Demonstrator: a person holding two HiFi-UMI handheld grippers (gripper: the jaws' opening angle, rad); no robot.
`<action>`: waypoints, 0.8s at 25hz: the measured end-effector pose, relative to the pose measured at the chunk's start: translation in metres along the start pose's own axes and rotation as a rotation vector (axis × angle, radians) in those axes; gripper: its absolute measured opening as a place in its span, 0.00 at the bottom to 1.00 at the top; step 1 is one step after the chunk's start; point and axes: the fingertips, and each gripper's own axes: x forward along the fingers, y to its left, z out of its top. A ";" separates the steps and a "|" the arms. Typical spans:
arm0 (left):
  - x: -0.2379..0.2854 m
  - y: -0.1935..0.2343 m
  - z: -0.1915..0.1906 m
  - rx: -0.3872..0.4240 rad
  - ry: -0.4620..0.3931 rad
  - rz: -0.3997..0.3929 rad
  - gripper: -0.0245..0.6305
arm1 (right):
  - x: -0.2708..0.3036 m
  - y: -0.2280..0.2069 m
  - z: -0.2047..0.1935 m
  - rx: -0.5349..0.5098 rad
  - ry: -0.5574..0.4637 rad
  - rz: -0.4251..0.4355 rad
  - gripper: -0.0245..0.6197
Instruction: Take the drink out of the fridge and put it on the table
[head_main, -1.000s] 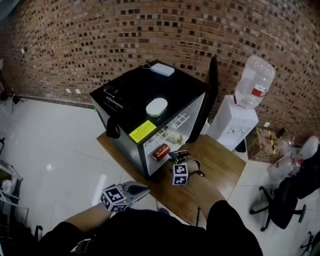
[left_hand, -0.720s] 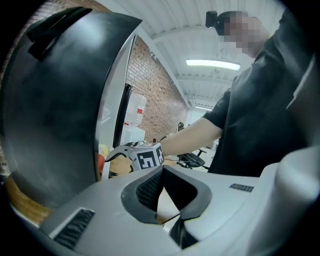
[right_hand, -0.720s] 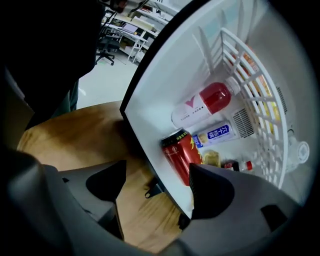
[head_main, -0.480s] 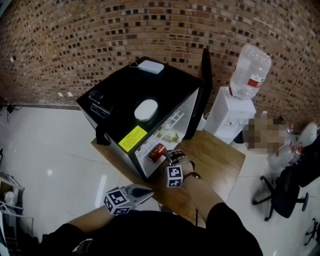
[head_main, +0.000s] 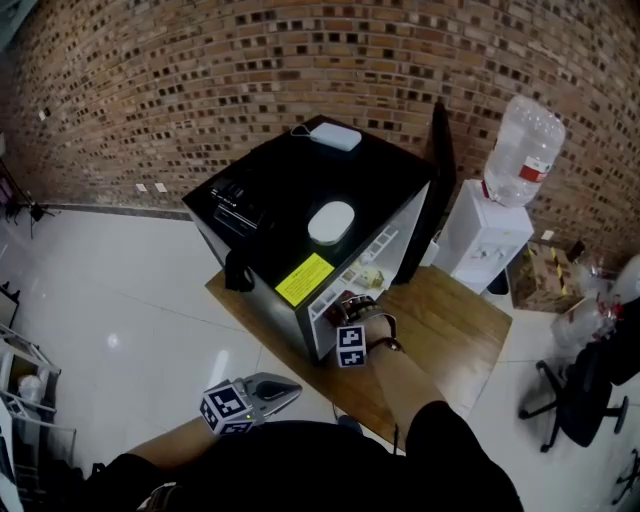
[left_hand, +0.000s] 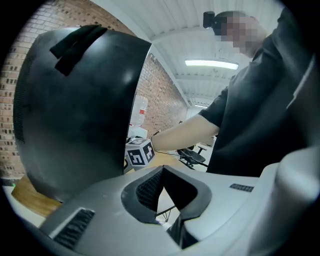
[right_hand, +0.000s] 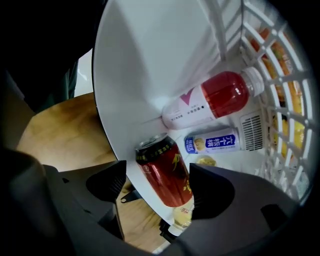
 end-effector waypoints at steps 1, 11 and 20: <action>-0.004 0.002 0.000 0.000 -0.001 0.009 0.03 | 0.003 0.003 -0.002 -0.011 0.014 0.022 0.68; -0.018 0.012 0.004 -0.002 -0.024 0.060 0.03 | 0.005 -0.007 0.005 -0.067 0.023 0.008 0.56; -0.011 0.011 0.007 -0.008 -0.032 0.067 0.03 | -0.016 -0.008 0.002 0.285 -0.127 0.040 0.51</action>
